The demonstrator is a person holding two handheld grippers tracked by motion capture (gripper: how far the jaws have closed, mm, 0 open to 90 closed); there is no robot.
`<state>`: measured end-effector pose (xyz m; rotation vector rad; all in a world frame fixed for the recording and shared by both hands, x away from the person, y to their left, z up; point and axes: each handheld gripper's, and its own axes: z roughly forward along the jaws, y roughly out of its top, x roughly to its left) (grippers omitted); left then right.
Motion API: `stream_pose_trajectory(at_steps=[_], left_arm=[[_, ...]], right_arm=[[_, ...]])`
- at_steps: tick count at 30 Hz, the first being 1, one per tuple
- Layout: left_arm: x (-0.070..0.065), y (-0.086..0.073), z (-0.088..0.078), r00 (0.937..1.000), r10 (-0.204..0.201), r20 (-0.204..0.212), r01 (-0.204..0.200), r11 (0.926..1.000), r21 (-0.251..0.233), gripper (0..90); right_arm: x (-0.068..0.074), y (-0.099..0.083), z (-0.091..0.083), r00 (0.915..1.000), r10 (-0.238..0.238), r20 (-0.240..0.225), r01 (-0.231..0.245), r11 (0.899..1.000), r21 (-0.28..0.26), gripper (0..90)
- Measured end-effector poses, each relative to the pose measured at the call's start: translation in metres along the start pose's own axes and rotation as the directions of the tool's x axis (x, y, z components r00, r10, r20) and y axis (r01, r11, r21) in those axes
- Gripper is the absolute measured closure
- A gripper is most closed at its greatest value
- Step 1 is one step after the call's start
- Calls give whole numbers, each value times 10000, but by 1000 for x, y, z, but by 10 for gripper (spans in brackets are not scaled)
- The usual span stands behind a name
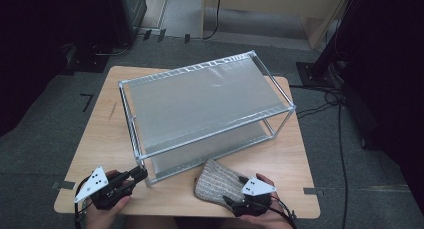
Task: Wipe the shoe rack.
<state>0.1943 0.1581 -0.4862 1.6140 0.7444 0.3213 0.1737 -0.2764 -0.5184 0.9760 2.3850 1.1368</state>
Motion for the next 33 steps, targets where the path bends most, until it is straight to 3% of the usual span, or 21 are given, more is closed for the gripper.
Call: stream_pose_trajectory(at_steps=[4, 5, 6, 7, 8, 9, 14, 18, 21, 22, 24, 25, 26, 27, 28, 29, 30, 32, 33], left_arm=[[0, -1, 2, 10000, 69, -70, -67, 9996, 276, 754], [0, -1, 2, 9998, 149, -121, -145, 9994, 305, 761], [-1, -1, 2, 9998, 132, -123, -128, 9995, 279, 767], [-1, 0, 2, 9999, 122, -102, -119, 9996, 260, 767], [-1, -1, 2, 9999, 147, -89, -145, 9996, 257, 769], [-2, -1, 3, 9998, 192, -67, -190, 9994, 283, 775], [-5, 0, 4, 9990, 430, 75, -433, 9983, 401, 784], [-7, 0, 4, 9978, 625, 241, -636, 9970, 443, 788], [-8, -1, 5, 9965, 717, 423, -736, 9963, 446, 790], [-7, -1, 5, 9963, 738, 449, -759, 9961, 451, 791], [-7, -1, 5, 9961, 730, 494, -753, 9961, 451, 792], [-7, -1, 5, 9959, 734, 528, -758, 9961, 453, 791], [-8, -1, 5, 9958, 729, 552, -755, 9961, 456, 791], [-8, -1, 5, 9955, 749, 578, -776, 9959, 461, 792], [-8, -1, 5, 9954, 758, 588, -785, 9958, 460, 792], [-8, -1, 5, 9952, 766, 613, -795, 9958, 459, 792], [-8, -1, 5, 9949, 772, 643, -802, 9957, 454, 792], [-7, -1, 5, 9948, 756, 688, -788, 9959, 452, 791], [-7, -2, 5, 9947, 757, 690, -788, 9959, 441, 791]], right_arm=[[0, -1, 1, 9997, -148, 171, 146, 9998, 96, 291], [-1, -1, 1, 9998, -44, 207, 42, 9999, 103, 334], [-1, -1, 0, 9994, -233, 248, 231, 9997, 106, 415], [-1, -1, 0, 9994, -233, 248, 231, 9997, 106, 415], [-1, -1, 0, 9994, -289, 193, 287, 9996, 79, 466], [-1, -1, -2, 9988, -467, 161, 466, 9989, 58, 586], [-3, 1, -7, 9991, -403, 147, 404, 9992, -61, 659], [-12, 2, -21, 9972, 142, 735, -94, 9978, -652, 665], [-26, 3, -38, 9802, 833, 1795, -630, 9913, -1160, 663], [-33, 2, -46, 9653, 1264, 2284, -952, 9852, -1427, 663], [-41, 2, -54, 9464, 1740, 2723, -1306, 9767, -1702, 662], [-52, 1, -66, 9079, 2383, 3450, -1710, 9617, -2142, 661], [-52, 1, -66, 9079, 2383, 3450, -1710, 9617, -2142, 661], [-56, 1, -70, 8918, 2673, 3650, -1905, 9536, -2331, 660], [-62, 1, -76, 8631, 3114, 3977, -2168, 9395, -2651, 660], [-70, 1, -84, 8207, 3575, 4456, -2398, 9235, -2993, 659], [-70, 1, -84, 8207, 3575, 4456, -2398, 9235, -2993, 659], [-75, 2, -93, 7708, 4006, 4955, -2576, 9072, -3327, 656], [-79, 3, -100, 7195, 4427, 5351, -2755, 8892, -3652, 655]])
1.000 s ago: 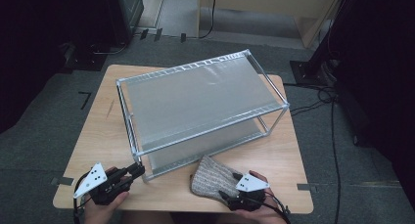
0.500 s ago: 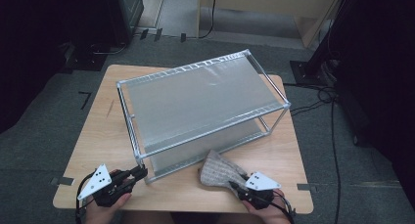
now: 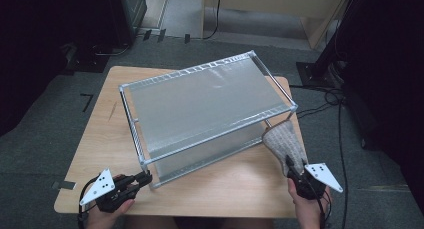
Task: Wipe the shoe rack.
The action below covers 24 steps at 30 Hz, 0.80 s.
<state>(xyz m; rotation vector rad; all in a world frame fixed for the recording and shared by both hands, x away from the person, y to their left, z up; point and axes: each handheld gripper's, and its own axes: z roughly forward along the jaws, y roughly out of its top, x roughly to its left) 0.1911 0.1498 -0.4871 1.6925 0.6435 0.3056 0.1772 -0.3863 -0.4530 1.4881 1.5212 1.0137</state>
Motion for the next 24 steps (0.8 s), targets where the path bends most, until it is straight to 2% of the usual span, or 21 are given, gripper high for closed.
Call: stream_pose_trajectory(at_steps=[1, 3, 6, 9, 12, 13, 14, 15, 16, 18, 19, 23, 24], left_arm=[[0, 0, 0, 10000, 9, 6, -9, 10000, 1, 791], [0, 0, 0, 10000, 59, 26, -59, 10000, 24, 791], [-1, 0, 0, 10000, 92, 15, -92, 10000, 37, 792], [-1, 0, 0, 10000, 97, 12, -97, 9999, 38, 792], [-1, 0, 0, 10000, 98, 18, -98, 9999, 31, 792], [-1, 0, 0, 9999, 99, 19, -99, 9999, 29, 792], [-1, 0, 0, 9999, 99, 18, -99, 9999, 29, 792], [-1, 0, 0, 9999, 102, 13, -102, 9999, 30, 792], [-1, 0, 0, 9999, 108, 11, -108, 9999, 30, 792], [-2, 0, 0, 10000, 82, 43, -82, 10000, 8, 793], [-2, 0, 0, 9999, 102, 35, -102, 9999, 7, 793], [-2, -1, 1, 9999, 147, 54, -147, 9999, -3, 793], [-2, -1, 1, 9998, 185, 63, -185, 9998, 15, 792]], right_arm=[[0, 0, 0, 10000, 0, 0, 0, 10000, 0, 655], [-4, 7, -4, 9978, 241, 615, -225, 9994, -270, 654], [-8, 21, -12, 9909, 461, 1262, -344, 9950, -937, 652], [-7, 44, -19, 9889, 580, 1368, -346, 9851, -1682, 649], [0, 67, -22, 9925, 356, 1172, -102, 9776, -2101, 645], [9, 83, -21, 9957, 195, 905, 20, 9727, -2320, 642], [9, 83, -21, 9957, 195, 905, 20, 9727, -2320, 642], [19, 96, -18, 9986, 32, 530, 100, 9689, -2472, 639], [19, 96, -18, 9986, 32, 530, 100, 9689, -2472, 639], [31, 107, -12, 9992, -261, 299, 329, 9659, -2566, 635], [43, 114, -6, 9994, -345, -38, 325, 9679, -2493, 631], [67, 123, 9, 9967, -640, -501, 503, 9698, -2388, 629], [79, 125, 17, 9944, -772, -728, 585, 9710, -2319, 623]])
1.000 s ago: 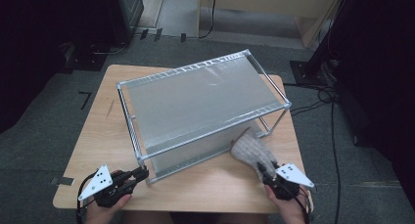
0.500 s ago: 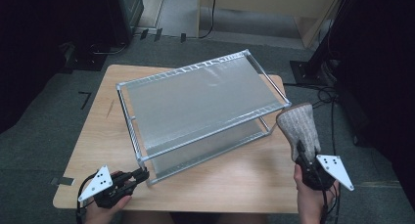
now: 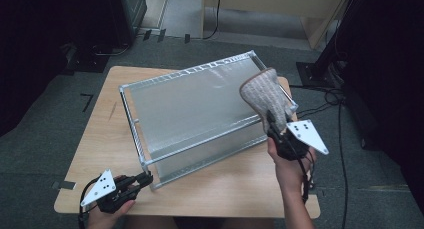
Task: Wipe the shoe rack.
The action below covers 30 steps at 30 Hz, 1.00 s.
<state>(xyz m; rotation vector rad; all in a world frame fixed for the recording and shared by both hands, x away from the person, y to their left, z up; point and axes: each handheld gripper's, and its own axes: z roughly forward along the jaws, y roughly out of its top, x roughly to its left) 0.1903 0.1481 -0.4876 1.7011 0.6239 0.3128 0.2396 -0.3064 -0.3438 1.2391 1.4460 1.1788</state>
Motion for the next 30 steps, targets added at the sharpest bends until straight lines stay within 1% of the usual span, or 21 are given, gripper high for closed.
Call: stream_pose_trajectory(at_steps=[1, 2, 4, 6, 7, 8, 9, 12, 13, 14, 15, 16, 18, 20, 22, 24, 25, 27, 28, 29, 30], left_arm=[[0, 0, 0, 10000, -13, -9, 13, 10000, -21, 792], [0, 0, 0, 10000, -4, -10, 4, 10000, -15, 792], [0, 0, 0, 10000, -19, -8, 19, 10000, -38, 792], [0, 0, 0, 10000, 6, -15, -6, 10000, -18, 792], [0, 0, 0, 10000, 18, -17, -18, 10000, -11, 791], [0, 0, 0, 10000, 32, -18, -33, 10000, -3, 791], [0, 0, 0, 10000, 33, -9, -33, 10000, -1, 791], [0, 0, 0, 10000, 18, 20, -18, 10000, -17, 791], [0, 0, 0, 10000, 14, 21, -14, 10000, -20, 791], [0, 0, 0, 10000, 19, 16, -19, 10000, -12, 791], [0, 0, 0, 10000, 55, 8, -55, 10000, -4, 791], [0, 0, 0, 10000, 43, 5, -43, 10000, -8, 791], [0, 0, 1, 10000, -5, 4, 5, 10000, -19, 791], [0, 0, 1, 10000, 2, -23, -2, 10000, -14, 792], [0, 0, 1, 10000, 36, -44, -36, 10000, -18, 792], [-1, 0, 2, 10000, 31, -72, -31, 10000, -15, 792], [-1, 0, 2, 10000, 31, -78, -31, 10000, -23, 794], [-2, 0, 2, 10000, -14, -45, 14, 10000, -45, 794], [-2, 0, 3, 10000, 14, -22, -15, 10000, -35, 795], [-3, 0, 3, 10000, 76, -17, -76, 10000, -14, 795], [-3, 0, 4, 10000, 90, 8, -90, 10000, -34, 795]], right_arm=[[0, 0, 0, 10000, 0, 0, 0, 10000, 0, 623], [6, 0, 5, 9998, -30, -172, 31, 10000, 61, 612], [17, 0, 14, 9975, -1, -708, 22, 9995, 303, 552], [27, 0, 22, 9919, -94, -1270, 156, 9987, 485, 442], [32, -2, 25, 9884, -115, -1512, 195, 9985, 517, 365], [32, -2, 25, 9884, -115, -1512, 195, 9985, 517, 365], [33, -3, 27, 9863, -166, -1640, 258, 9982, 543, 330], [35, -6, 33, 9825, -159, -1854, 353, 9942, 1016, 266], [35, -9, 38, 9813, -204, -1912, 506, 9867, 1543, 284], [35, -9, 38, 9813, -204, -1912, 506, 9867, 1543, 284], [36, -10, 39, 9818, -225, -1886, 540, 9850, 1639, 332], [36, -11, 40, 9825, -431, -1814, 734, 9837, 1639, 416], [36, -10, 38, 9840, -490, -1711, 788, 9819, 1720, 547], [39, -9, 36, 9833, -459, -1763, 769, 9818, 1737, 614], [44, -9, 35, 9823, -642, -1757, 936, 9819, 1644, 627], [52, -10, 32, 9784, -650, -1961, 969, 9827, 1577, 630], [61, -11, 30, 9744, -715, -2133, 1043, 9837, 1465, 631], [71, -12, 29, 9696, -732, -2336, 1084, 9840, 1416, 631], [85, -12, 26, 9599, -751, -2703, 1154, 9839, 1365, 631], [93, -12, 24, 9541, -770, -2893, 1198, 9838, 1332, 631], [93, -12, 24, 9541, -770, -2893, 1198, 9838, 1332, 630]])
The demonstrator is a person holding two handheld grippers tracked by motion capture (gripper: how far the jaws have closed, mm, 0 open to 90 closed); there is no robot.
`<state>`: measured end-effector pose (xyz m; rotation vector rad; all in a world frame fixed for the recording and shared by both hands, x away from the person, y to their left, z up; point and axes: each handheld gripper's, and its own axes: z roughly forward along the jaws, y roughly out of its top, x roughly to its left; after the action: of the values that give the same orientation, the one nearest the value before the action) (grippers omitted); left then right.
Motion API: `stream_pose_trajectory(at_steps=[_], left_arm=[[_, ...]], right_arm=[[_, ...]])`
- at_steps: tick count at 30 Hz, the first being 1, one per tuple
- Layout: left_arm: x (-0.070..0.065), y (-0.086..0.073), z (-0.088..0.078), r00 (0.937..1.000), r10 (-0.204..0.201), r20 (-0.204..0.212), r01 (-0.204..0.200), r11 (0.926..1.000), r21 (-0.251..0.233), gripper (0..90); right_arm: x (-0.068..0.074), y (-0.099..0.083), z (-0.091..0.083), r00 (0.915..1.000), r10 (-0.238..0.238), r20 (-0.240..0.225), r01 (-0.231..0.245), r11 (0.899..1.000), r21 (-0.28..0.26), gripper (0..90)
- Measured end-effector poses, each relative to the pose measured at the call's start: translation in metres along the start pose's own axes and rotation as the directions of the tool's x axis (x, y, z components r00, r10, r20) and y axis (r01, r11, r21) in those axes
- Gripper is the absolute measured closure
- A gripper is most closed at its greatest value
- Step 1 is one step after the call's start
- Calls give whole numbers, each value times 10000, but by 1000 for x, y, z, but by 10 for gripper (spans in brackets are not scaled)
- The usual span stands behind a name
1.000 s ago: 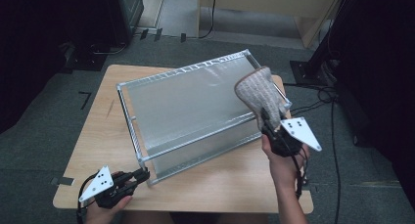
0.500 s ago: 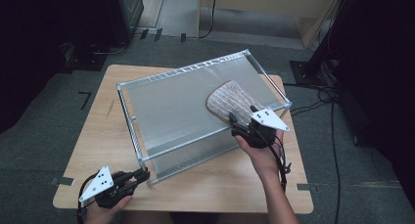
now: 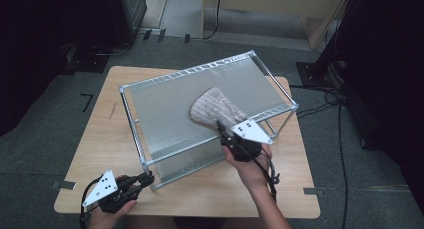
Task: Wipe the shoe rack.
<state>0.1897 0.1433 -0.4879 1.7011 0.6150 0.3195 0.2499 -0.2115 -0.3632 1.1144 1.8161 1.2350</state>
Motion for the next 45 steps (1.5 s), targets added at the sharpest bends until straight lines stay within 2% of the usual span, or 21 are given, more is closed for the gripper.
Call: stream_pose_trajectory(at_steps=[1, 2, 5, 7, 8, 11, 14, 16, 19, 22, 26, 27, 28, 29, 30, 31, 32, 36, 39, 41, 45], left_arm=[[-1, 0, 0, 10000, -14, 31, 14, 10000, 15, 796], [-1, 0, 1, 10000, 26, 51, -26, 10000, 22, 796], [-2, 0, 2, 9999, 39, 95, -39, 10000, 12, 796], [-3, 0, 2, 9999, 20, 137, -21, 10000, 33, 796], [-3, 0, 2, 9999, 52, 147, -53, 10000, 33, 796], [-3, 0, 2, 9998, 60, 168, -62, 10000, 74, 795], [-3, 0, 3, 9998, 94, 178, -95, 9999, 72, 797], [-4, 0, 3, 9997, 183, 152, -184, 9998, 75, 799], [-5, 1, 4, 9996, 249, 166, -251, 9996, 91, 801], [-5, 1, 4, 9995, 276, 177, -277, 9996, 96, 802], [-5, 1, 3, 9994, 305, 180, -307, 9995, 119, 803], [-5, 1, 3, 9994, 295, 183, -298, 9995, 144, 803], [-4, 1, 3, 9994, 300, 184, -303, 9994, 141, 802], [-4, 1, 3, 9993, 313, 185, -316, 9994, 143, 802], [-5, 0, 3, 9994, 299, 189, -302, 9994, 140, 802], [-4, 0, 3, 9994, 300, 193, -303, 9994, 136, 802], [-4, 0, 3, 9993, 321, 193, -323, 9994, 142, 802], [-4, 0, 3, 9992, 322, 219, -325, 9994, 142, 802], [-4, 0, 3, 9994, 252, 246, -255, 9996, 104, 802], [-3, 0, 3, 9994, 228, 248, -230, 9997, 101, 802], [-3, 0, 3, 9995, 218, 225, -221, 9997, 103, 802]], right_arm=[[19, 1, 2, 9990, -177, -419, 174, 9998, -77, 630], [19, 1, 2, 9990, -177, -419, 174, 9998, -77, 630], [51, 3, 3, 9925, -324, -1176, 301, 9993, -215, 629], [81, 5, 0, 9788, -436, -2000, 381, 9988, -312, 626], [81, 5, 0, 9788, -436, -2000, 381, 9988, -312, 626], [111, 6, -6, 9570, -791, -2790, 685, 9965, -478, 622], [113, 6, -7, 9549, -1010, -2791, 884, 9944, -574, 622], [105, 6, -6, 9550, -976, -2801, 857, 9948, -546, 623], [84, 4, -5, 9699, -894, -2263, 821, 9958, -418, 623], [53, 3, -4, 9876, -686, -1415, 658, 9975, -239, 623], [-2, 0, -1, 9999, -125, -51, 125, 9999, -54, 623], [-32, -3, 0, 9973, 208, 701, -207, 9998, -23, 622], [-47, -4, 1, 9936, 461, 1033, -457, 9989, -62, 622], [-47, -4, 1, 9936, 461, 1033, -457, 9989, -62, 622], [-73, -6, 1, 9844, 584, 1661, -576, 9983, -97, 621], [-84, -7, 2, 9783, 696, 1952, -684, 9976, -130, 620], [-84, -7, 2, 9783, 696, 1952, -684, 9976, -130, 620], [-117, -9, 3, 9494, 827, 3029, -830, 9965, -120, 615], [-117, -8, 2, 9433, 1115, 3126, -1134, 9935, -123, 616], [-103, -8, 1, 9427, 1035, 3170, -1073, 9942, -53, 617], [-58, -8, -2, 9776, 686, 1990, -670, 9976, -143, 617]])
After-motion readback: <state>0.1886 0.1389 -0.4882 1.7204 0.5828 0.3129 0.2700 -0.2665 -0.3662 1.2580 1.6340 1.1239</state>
